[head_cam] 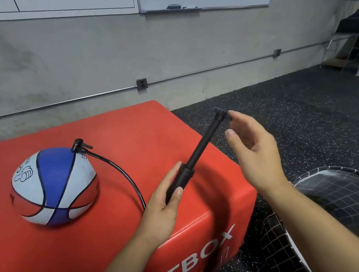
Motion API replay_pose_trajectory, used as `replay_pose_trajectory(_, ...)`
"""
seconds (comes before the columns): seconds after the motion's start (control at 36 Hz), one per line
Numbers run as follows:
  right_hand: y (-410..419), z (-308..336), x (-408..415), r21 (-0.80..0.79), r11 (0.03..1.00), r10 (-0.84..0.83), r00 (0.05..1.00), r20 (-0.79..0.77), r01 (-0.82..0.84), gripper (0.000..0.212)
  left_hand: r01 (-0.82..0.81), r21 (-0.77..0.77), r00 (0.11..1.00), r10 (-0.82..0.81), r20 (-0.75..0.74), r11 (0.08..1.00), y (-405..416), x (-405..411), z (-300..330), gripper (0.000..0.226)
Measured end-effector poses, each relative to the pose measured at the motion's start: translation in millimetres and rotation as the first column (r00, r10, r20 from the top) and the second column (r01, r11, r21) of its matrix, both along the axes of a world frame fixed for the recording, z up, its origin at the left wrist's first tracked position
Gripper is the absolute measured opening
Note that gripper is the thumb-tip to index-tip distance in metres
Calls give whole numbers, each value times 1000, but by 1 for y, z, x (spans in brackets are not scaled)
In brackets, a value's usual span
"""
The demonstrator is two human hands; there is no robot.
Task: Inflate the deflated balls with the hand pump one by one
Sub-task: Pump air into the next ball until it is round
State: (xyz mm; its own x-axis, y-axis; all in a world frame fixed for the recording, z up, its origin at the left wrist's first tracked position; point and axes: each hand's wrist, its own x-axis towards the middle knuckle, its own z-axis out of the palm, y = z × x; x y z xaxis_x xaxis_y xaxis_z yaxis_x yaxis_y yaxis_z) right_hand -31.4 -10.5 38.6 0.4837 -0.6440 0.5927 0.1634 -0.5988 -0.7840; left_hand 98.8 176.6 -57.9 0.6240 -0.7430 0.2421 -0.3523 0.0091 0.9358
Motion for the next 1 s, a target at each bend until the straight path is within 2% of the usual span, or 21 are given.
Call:
replay_pose_trajectory(0.17, 10, 0, 11, -165, 986, -20, 999, -45, 12, 37, -5, -19, 1000, 4, -6, 1000, 2, 6, -3, 58)
replay_pose_trajectory(0.31, 32, -8, 21, -183, 982, 35, 995, -91, -51, 48, -8, -76, 999, 4, -52, 997, 5, 8, -3, 56)
replay_pose_trajectory(0.56, 56, -22, 29, -237, 966, 66, 983, -169, -106, 43, -36, -108, 995, 26, -95, 994, 6, 10, -1, 57)
replay_pose_trajectory(0.64, 56, -27, 26, -203, 973, 81, 983, -167, -114, 36, -39, -93, 995, 29, -99, 995, 4, 11, -4, 56)
replay_pose_trajectory(0.75, 48, -34, 21, -46, 991, 120, 980, -158, -129, 28, -5, -53, 998, 1, -65, 999, 0, 7, -4, 55)
replay_pose_trajectory(0.86, 42, -33, 15, 77, 980, 196, 969, -151, -186, 43, 26, -26, 1000, -26, -13, 999, -2, 0, -1, 54)
replay_pose_trajectory(1.0, 23, -22, 12, 103, 985, 145, 987, -75, -137, 32, 6, 9, 1000, -6, 1, 1000, -1, -1, 3, 55)
